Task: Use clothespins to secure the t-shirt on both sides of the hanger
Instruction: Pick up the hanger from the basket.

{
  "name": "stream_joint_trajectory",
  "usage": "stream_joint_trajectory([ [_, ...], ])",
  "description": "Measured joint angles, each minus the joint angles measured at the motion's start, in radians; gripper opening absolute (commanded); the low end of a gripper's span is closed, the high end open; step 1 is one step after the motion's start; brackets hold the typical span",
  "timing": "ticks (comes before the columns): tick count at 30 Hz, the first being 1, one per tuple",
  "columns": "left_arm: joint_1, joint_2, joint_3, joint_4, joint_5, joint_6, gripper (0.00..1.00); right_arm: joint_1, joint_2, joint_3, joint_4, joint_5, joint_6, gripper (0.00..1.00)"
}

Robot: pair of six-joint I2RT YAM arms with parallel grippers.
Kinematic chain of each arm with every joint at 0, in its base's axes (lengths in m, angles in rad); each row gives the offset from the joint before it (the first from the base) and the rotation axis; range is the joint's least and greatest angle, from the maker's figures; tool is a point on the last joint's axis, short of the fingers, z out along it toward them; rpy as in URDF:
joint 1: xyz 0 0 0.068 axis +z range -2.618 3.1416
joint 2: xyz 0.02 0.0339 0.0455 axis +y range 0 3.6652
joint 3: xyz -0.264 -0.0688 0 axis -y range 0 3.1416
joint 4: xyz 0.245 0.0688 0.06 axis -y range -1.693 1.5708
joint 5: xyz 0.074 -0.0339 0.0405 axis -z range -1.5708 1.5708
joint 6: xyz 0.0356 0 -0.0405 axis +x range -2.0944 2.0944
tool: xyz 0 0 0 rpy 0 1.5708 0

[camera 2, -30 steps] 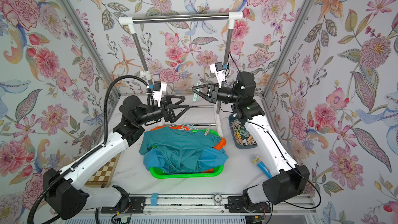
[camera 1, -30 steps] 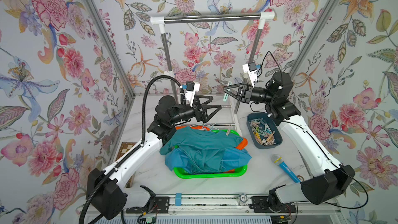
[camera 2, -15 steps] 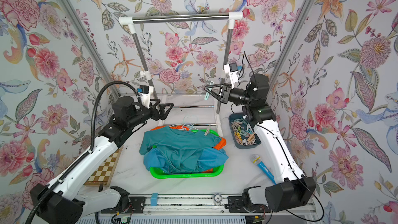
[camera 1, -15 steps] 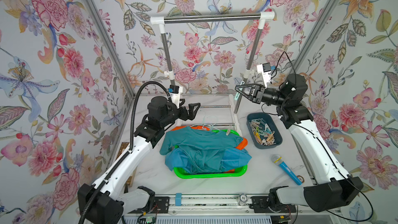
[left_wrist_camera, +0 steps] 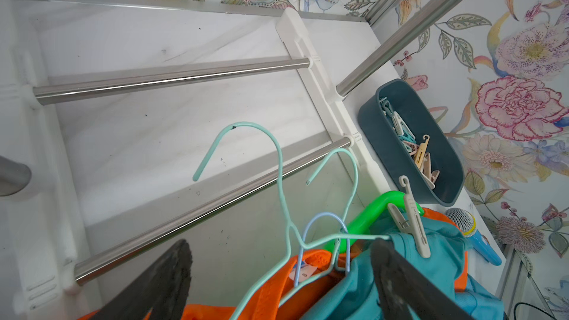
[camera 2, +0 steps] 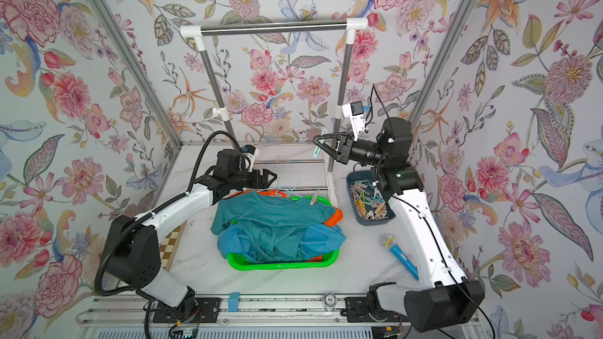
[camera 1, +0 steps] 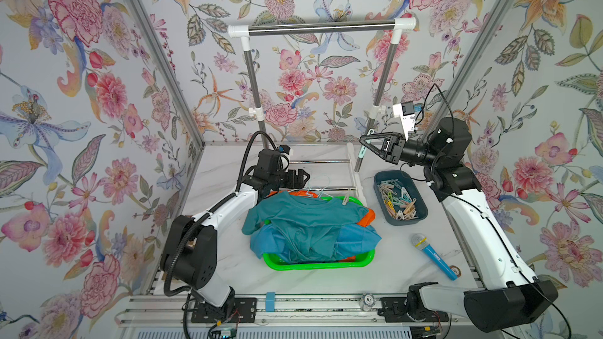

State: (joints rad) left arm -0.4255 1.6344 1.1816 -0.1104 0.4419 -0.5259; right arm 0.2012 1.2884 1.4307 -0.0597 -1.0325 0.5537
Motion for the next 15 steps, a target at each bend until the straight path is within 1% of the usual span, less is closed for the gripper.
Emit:
stream_joint_trajectory([
  [3,0.0,0.063,0.013,0.018,0.013,-0.029,0.93,0.0,0.0,-0.002,-0.001,0.0,-0.001,0.16],
  [6,0.0,0.122,0.027,0.042,0.032,-0.062,0.88,0.0,0.0,-0.006,-0.004,0.0,-0.004,0.16],
  [12,0.006,0.211,0.056,0.11,0.084,-0.13,0.69,0.0,0.001,-0.01,-0.005,0.0,-0.014,0.16],
  [15,0.007,0.238,0.074,0.14,0.105,-0.152,0.63,0.0,0.001,-0.014,-0.006,0.0,-0.017,0.16],
])
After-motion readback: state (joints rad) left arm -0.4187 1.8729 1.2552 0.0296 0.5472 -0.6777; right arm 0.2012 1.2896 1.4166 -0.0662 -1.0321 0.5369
